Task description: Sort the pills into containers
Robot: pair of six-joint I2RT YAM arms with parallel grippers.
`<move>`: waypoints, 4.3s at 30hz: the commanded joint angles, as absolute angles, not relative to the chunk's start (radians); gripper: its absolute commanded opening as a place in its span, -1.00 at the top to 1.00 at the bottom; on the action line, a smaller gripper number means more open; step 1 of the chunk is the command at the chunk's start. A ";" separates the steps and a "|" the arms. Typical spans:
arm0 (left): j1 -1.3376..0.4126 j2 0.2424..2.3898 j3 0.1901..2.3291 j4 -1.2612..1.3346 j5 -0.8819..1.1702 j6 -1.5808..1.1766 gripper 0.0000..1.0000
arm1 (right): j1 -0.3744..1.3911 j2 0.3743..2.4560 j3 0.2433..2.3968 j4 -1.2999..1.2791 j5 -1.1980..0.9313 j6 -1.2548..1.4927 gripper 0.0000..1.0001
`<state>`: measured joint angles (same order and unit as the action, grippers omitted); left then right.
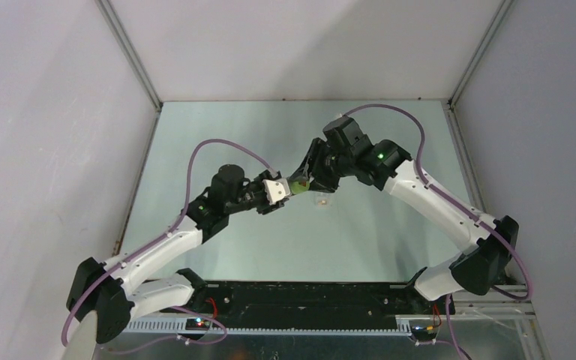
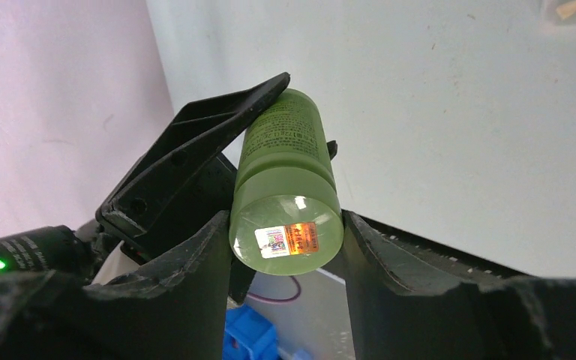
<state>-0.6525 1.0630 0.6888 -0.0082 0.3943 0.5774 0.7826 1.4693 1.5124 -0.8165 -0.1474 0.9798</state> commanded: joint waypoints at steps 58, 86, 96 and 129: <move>-0.674 1.178 0.926 -0.109 0.979 0.403 1.00 | 0.792 1.209 1.628 -1.113 -0.381 -0.156 -0.99; -0.673 1.209 0.971 -0.118 0.936 0.445 1.00 | 0.824 1.276 1.564 -0.796 -0.038 0.266 -0.07; -0.673 1.193 0.935 -0.085 0.890 0.436 1.00 | 0.759 1.308 1.619 -0.880 -0.033 0.479 -0.45; -0.673 1.198 0.949 -0.089 0.876 0.451 1.00 | 0.737 1.228 1.501 -0.852 -0.379 0.095 -0.57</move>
